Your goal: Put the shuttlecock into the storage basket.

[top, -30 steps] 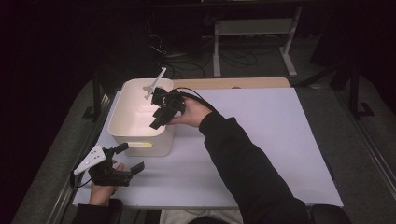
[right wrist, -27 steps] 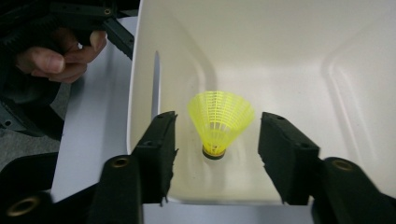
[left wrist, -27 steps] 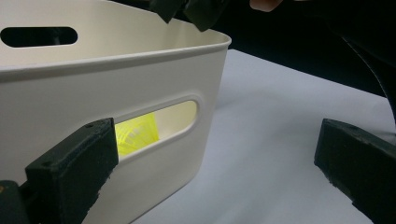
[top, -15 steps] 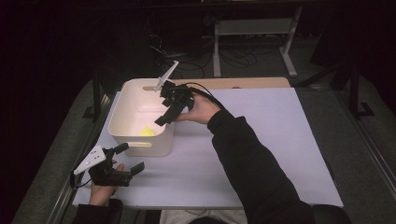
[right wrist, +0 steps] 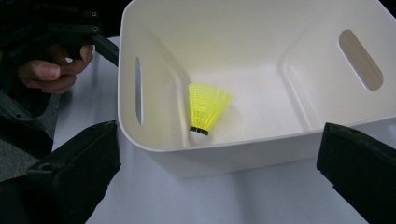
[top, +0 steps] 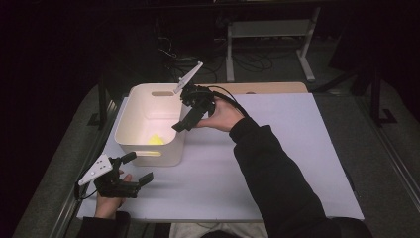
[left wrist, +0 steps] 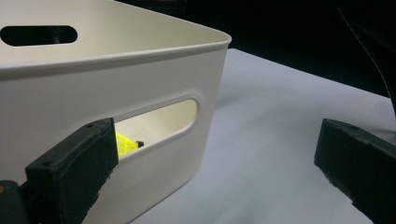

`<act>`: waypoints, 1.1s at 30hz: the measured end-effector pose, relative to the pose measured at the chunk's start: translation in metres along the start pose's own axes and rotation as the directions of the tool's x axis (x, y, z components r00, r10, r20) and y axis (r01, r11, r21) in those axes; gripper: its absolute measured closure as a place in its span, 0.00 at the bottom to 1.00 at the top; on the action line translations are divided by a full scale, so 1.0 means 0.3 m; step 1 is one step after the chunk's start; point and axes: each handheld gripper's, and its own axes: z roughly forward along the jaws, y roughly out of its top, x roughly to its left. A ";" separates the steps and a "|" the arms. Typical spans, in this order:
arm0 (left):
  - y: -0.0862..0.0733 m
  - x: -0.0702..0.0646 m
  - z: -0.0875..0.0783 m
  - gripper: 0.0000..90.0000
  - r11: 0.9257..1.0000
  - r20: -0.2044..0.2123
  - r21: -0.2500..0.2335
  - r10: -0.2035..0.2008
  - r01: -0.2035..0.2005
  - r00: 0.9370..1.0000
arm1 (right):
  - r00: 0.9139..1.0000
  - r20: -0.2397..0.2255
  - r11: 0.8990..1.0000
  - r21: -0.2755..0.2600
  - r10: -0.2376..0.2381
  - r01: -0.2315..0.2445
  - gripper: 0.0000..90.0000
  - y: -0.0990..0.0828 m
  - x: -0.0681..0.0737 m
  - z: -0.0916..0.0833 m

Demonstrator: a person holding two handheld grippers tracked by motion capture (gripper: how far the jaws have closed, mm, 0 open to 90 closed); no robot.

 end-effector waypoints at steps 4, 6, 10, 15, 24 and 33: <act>0.000 0.000 0.000 0.00 1.000 -0.001 0.000 -0.001 0.001 1.000 | 1.000 0.007 1.000 -0.002 0.005 -0.005 0.00 -0.016 -0.002 -0.010; 0.000 0.000 0.000 0.00 1.000 -0.001 0.000 0.000 0.000 1.000 | 1.000 0.009 1.000 -0.005 0.010 -0.010 0.00 -0.025 -0.003 -0.016; 0.000 0.000 0.000 0.00 1.000 -0.002 0.001 0.001 -0.001 1.000 | 1.000 0.012 1.000 -0.004 0.015 -0.015 0.00 -0.042 -0.003 -0.026; -0.001 0.000 0.001 0.00 1.000 -0.001 0.001 0.000 0.000 1.000 | 1.000 0.020 1.000 -0.013 0.024 -0.024 0.00 -0.066 -0.003 -0.038; -0.001 0.000 0.001 0.00 1.000 0.000 0.001 0.000 0.000 1.000 | 0.999 0.038 0.999 -0.030 0.033 -0.032 0.00 -0.097 -0.007 -0.066; -0.001 0.000 0.001 0.00 1.000 -0.001 0.003 0.002 -0.002 1.000 | 0.999 0.045 0.999 -0.038 0.030 -0.028 0.00 -0.124 0.001 -0.085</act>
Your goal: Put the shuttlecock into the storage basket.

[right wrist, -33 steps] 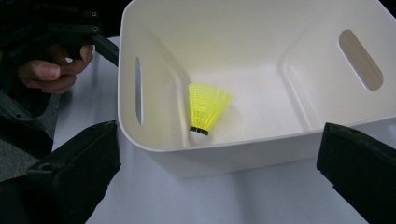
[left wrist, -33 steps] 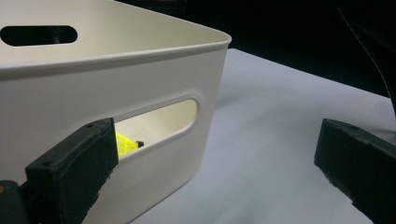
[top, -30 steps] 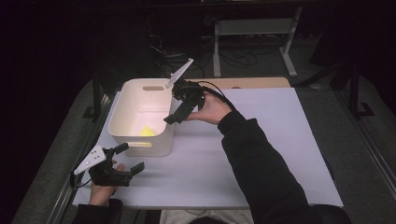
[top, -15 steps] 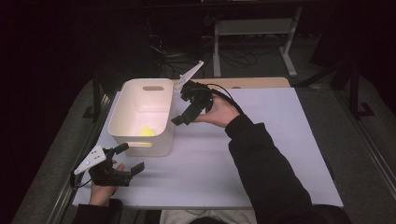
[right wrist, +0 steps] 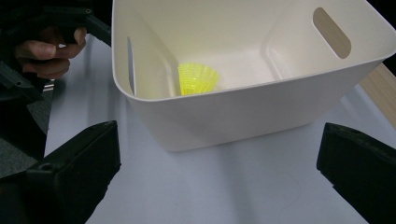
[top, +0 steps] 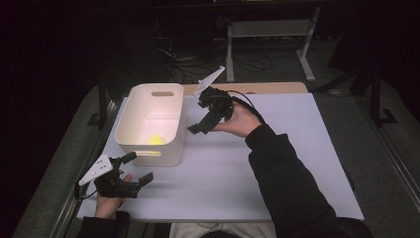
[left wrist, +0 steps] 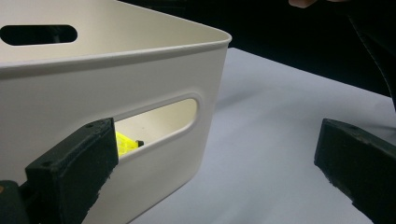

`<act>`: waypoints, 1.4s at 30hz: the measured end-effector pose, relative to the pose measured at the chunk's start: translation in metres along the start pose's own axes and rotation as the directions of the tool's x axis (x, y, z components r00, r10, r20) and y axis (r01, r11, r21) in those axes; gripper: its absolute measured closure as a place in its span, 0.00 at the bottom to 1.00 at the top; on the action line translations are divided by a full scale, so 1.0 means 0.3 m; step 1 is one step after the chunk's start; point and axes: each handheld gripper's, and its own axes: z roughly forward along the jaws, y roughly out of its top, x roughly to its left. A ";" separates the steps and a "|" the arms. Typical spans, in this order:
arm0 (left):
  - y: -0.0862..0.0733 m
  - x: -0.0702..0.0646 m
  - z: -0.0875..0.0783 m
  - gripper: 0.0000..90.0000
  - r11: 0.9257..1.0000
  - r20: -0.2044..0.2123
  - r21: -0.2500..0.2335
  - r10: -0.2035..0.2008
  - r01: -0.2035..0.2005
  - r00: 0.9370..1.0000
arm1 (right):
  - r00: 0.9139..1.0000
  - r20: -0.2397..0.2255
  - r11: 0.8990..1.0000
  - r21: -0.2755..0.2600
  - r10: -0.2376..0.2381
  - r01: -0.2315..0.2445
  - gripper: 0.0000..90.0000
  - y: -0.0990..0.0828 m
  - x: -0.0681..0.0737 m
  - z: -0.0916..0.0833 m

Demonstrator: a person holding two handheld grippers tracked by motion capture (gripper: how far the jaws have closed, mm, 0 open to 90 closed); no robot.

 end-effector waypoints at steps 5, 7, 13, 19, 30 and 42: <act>0.000 0.000 -0.001 0.00 1.000 0.000 0.000 0.001 -0.001 1.000 | 1.000 0.006 1.000 -0.004 0.007 -0.007 0.00 -0.026 0.002 -0.014; 0.000 0.000 -0.001 0.00 1.000 -0.001 0.001 0.001 -0.001 1.000 | 1.000 0.009 1.000 -0.010 0.017 -0.017 0.00 -0.039 -0.001 -0.021; 0.000 0.001 0.000 0.00 1.000 0.000 0.001 0.002 -0.002 1.000 | 0.999 0.025 0.999 -0.027 0.035 -0.034 0.00 -0.079 -0.012 -0.047; 0.000 0.000 0.000 0.00 1.000 -0.001 0.000 0.001 -0.001 1.000 | 0.998 0.029 0.998 -0.044 0.048 -0.047 0.00 -0.108 -0.010 -0.063; -0.001 0.000 0.000 0.00 1.000 -0.001 0.001 0.003 -0.003 1.000 | 0.997 0.033 0.996 -0.054 0.066 -0.064 0.00 -0.173 -0.012 -0.080; -0.001 0.000 0.000 0.00 1.000 -0.003 0.001 0.002 -0.002 1.000 | 0.993 0.046 0.991 -0.085 0.108 -0.104 0.00 -0.253 -0.021 -0.115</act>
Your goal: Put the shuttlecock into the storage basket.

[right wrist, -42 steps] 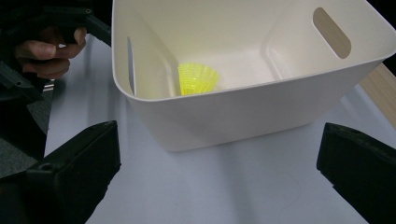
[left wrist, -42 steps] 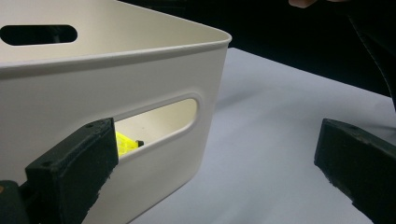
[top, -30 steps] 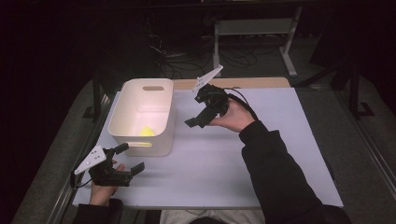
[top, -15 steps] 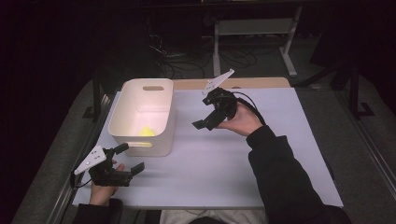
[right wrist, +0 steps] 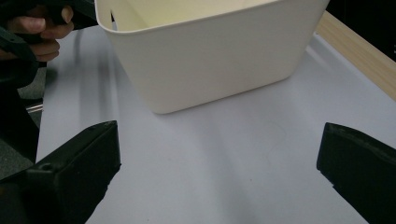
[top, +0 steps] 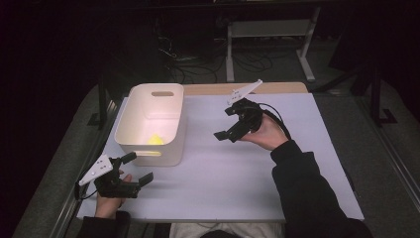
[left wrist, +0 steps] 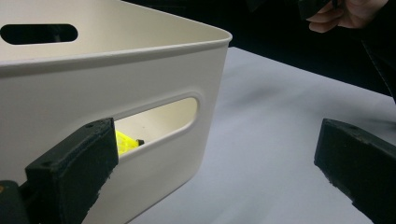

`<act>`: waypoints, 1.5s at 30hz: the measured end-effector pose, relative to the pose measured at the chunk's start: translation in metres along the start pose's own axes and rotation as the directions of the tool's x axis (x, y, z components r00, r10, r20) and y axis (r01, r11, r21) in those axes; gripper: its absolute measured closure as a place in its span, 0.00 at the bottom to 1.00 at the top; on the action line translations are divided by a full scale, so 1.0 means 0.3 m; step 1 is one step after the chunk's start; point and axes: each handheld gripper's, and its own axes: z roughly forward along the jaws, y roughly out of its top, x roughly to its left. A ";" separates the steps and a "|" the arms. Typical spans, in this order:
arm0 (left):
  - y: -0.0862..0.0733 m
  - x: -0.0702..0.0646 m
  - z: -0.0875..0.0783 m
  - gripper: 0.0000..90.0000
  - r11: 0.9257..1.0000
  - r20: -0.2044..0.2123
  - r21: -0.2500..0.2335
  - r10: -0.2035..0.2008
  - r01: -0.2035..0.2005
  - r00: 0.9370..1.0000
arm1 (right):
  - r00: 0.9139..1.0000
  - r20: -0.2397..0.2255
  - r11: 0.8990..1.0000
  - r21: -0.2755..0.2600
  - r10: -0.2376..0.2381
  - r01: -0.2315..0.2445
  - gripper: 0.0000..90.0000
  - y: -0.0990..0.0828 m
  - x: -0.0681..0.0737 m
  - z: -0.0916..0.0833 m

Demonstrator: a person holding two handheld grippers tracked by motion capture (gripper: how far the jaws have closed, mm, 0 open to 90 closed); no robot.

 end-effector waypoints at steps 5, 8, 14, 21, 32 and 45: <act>0.000 0.000 0.000 0.00 1.000 -0.002 -0.001 -0.001 0.001 1.000 | 1.000 0.002 1.000 -0.009 0.020 -0.020 0.00 -0.030 -0.006 -0.014; 0.000 0.000 -0.001 0.00 1.000 0.000 0.000 0.000 0.000 1.000 | 1.000 0.004 0.999 -0.015 0.031 -0.031 0.00 -0.047 -0.012 -0.025; 0.000 0.000 0.000 0.00 1.000 0.000 -0.001 -0.001 0.001 1.000 | 0.999 0.017 0.998 -0.031 0.052 -0.051 0.00 -0.085 -0.015 -0.050; 0.000 0.000 0.001 0.00 1.000 0.000 0.001 0.000 0.000 1.000 | 0.997 0.034 0.996 -0.051 0.070 -0.069 0.00 -0.126 -0.021 -0.081; 0.000 -0.001 0.001 0.00 1.000 0.002 0.002 0.001 -0.001 1.000 | 0.994 0.055 0.993 -0.069 0.098 -0.094 0.00 -0.183 -0.030 -0.119; 0.000 -0.001 0.001 0.00 1.000 -0.001 0.001 -0.001 0.001 1.000 | 0.987 0.078 0.987 -0.090 0.140 -0.133 0.00 -0.263 -0.039 -0.167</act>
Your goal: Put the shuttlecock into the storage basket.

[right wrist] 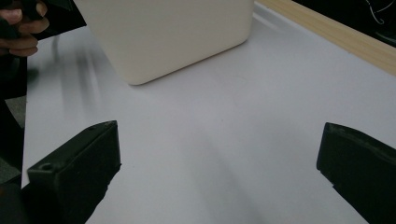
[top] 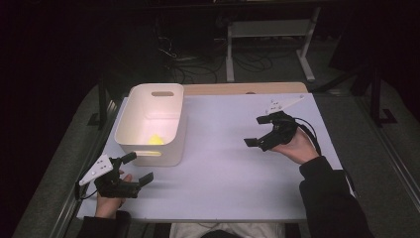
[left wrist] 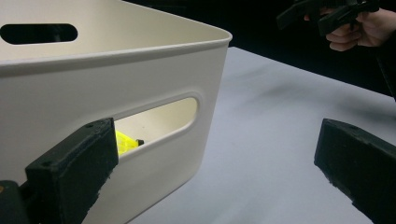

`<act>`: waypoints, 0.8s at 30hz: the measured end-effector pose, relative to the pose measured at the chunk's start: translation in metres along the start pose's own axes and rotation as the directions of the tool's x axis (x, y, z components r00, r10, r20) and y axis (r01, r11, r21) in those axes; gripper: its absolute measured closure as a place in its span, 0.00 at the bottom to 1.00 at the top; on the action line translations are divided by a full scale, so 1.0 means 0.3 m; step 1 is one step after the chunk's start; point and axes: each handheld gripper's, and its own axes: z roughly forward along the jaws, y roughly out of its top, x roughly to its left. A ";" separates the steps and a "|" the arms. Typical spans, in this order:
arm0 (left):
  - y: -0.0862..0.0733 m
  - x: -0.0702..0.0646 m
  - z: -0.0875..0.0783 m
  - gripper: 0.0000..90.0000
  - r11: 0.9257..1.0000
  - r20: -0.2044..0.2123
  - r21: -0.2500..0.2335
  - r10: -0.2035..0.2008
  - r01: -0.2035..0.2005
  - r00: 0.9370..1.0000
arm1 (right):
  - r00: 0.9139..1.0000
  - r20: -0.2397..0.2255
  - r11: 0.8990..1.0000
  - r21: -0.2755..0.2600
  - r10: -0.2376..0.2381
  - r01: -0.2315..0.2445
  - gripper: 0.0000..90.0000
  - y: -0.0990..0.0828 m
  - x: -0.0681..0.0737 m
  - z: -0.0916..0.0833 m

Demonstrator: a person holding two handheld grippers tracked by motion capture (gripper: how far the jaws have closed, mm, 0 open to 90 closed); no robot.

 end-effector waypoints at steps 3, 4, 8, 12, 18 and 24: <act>0.000 0.000 0.000 0.00 1.000 0.001 0.001 0.001 -0.001 1.000 | 1.000 0.006 1.000 0.003 0.012 -0.012 0.00 -0.020 -0.004 -0.010; 0.000 0.000 0.000 0.00 1.000 0.000 0.001 0.001 -0.001 1.000 | 1.000 0.007 1.000 0.001 0.015 -0.015 0.00 -0.027 -0.006 -0.014; 0.000 0.000 0.000 0.00 1.000 0.001 0.001 0.001 -0.001 1.000 | 0.999 0.017 0.999 -0.003 0.033 -0.033 0.00 -0.053 -0.010 -0.031; 0.000 0.000 -0.001 0.00 1.000 0.000 0.001 0.002 -0.002 1.000 | 0.999 0.024 0.999 -0.004 0.042 -0.042 0.00 -0.081 -0.009 -0.042; 0.000 0.000 0.000 0.00 1.000 0.000 0.003 0.004 -0.004 1.000 | 0.998 0.031 0.998 -0.014 0.060 -0.060 0.00 -0.123 -0.006 -0.057; 0.000 -0.001 -0.001 0.00 1.000 -0.001 0.005 0.005 -0.005 1.000 | 0.996 0.038 0.997 -0.020 0.081 -0.080 0.00 -0.168 -0.002 -0.070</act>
